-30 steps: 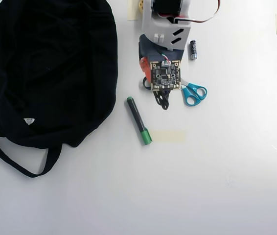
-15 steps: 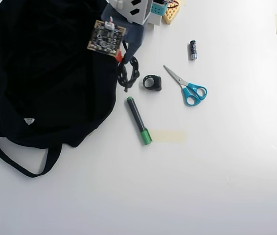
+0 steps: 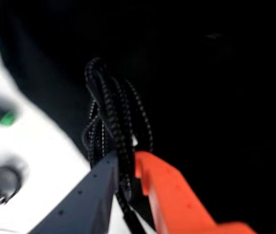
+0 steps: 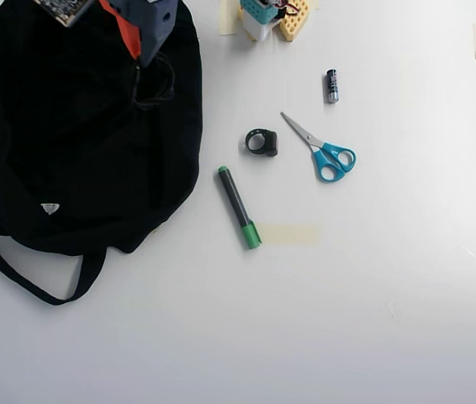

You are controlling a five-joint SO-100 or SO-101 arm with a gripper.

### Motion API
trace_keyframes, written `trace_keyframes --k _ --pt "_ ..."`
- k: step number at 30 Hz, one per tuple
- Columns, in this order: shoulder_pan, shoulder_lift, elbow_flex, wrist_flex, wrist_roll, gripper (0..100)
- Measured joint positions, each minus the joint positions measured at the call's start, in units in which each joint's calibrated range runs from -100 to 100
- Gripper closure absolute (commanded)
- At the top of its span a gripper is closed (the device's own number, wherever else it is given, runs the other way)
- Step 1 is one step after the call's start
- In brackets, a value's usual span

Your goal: Put the cable into the black bag

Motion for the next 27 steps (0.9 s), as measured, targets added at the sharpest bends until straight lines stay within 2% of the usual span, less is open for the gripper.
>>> trace_keyframes --k 4,7,11,14,17,22,27 --pt "8.96 1.83 0.0 -4.21 0.0 98" --pt "15.8 11.62 0.08 -9.7 -0.05 98" --pt "23.0 13.95 0.0 -12.8 -2.44 98" --pt "22.48 22.67 0.16 -12.88 -2.44 95" --pt "20.79 23.33 0.08 -12.88 -2.44 80" --pt "19.18 22.5 -0.08 -10.3 -4.49 80" --pt "6.47 6.64 -2.2 -2.23 -4.49 80"
